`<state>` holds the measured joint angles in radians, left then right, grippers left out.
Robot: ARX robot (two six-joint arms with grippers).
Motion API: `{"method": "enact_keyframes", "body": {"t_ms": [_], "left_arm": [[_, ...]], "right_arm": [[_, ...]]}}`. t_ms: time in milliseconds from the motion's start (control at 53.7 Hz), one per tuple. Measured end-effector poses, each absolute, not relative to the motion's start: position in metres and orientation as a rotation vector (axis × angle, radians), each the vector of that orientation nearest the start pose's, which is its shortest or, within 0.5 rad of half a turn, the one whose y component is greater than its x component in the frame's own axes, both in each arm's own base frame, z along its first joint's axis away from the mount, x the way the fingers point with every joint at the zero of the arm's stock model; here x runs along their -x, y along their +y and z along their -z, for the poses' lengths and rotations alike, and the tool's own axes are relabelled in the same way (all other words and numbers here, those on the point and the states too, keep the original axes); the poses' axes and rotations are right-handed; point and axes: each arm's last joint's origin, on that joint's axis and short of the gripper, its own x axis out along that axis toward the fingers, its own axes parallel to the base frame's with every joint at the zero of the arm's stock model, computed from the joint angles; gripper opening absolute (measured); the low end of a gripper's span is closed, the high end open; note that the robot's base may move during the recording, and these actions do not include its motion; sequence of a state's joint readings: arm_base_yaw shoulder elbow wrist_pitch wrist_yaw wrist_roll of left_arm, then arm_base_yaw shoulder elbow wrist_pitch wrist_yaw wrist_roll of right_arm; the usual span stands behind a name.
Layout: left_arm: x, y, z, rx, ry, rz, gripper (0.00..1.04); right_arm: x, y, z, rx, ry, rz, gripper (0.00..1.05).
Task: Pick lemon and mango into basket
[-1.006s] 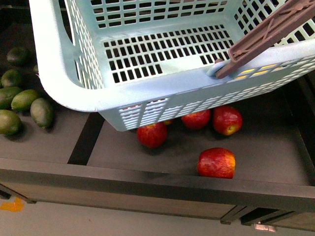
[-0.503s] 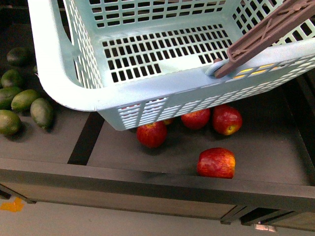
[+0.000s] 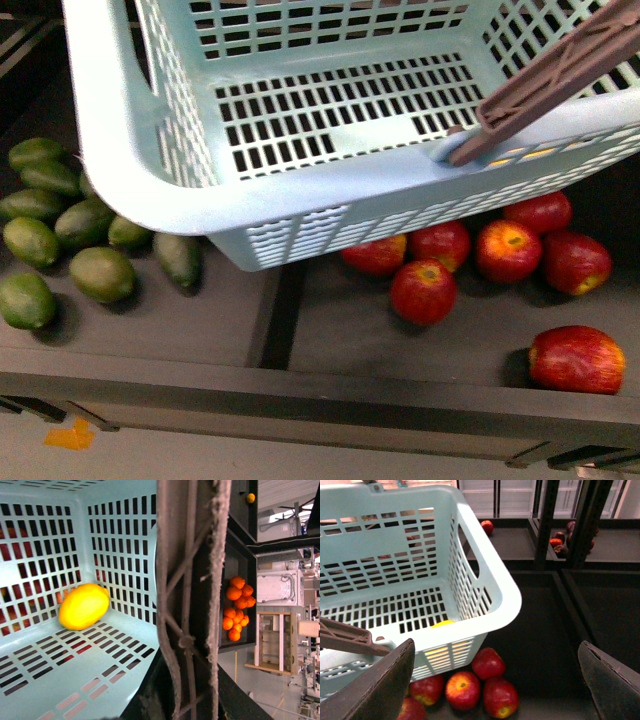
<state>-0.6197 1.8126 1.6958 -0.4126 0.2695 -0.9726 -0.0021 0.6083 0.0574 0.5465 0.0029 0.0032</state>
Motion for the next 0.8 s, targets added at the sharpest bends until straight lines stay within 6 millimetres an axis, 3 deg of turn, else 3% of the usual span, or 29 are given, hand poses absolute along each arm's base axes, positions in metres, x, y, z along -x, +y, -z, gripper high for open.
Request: {"method": "enact_keyframes", "body": {"t_ms": [801], "left_arm": [[-0.3365, -0.245, -0.3426, 0.79, 0.899, 0.519, 0.07]], "right_arm": [[-0.1402, -0.0001, -0.1763, -0.003, 0.007, 0.001, 0.96]]}}
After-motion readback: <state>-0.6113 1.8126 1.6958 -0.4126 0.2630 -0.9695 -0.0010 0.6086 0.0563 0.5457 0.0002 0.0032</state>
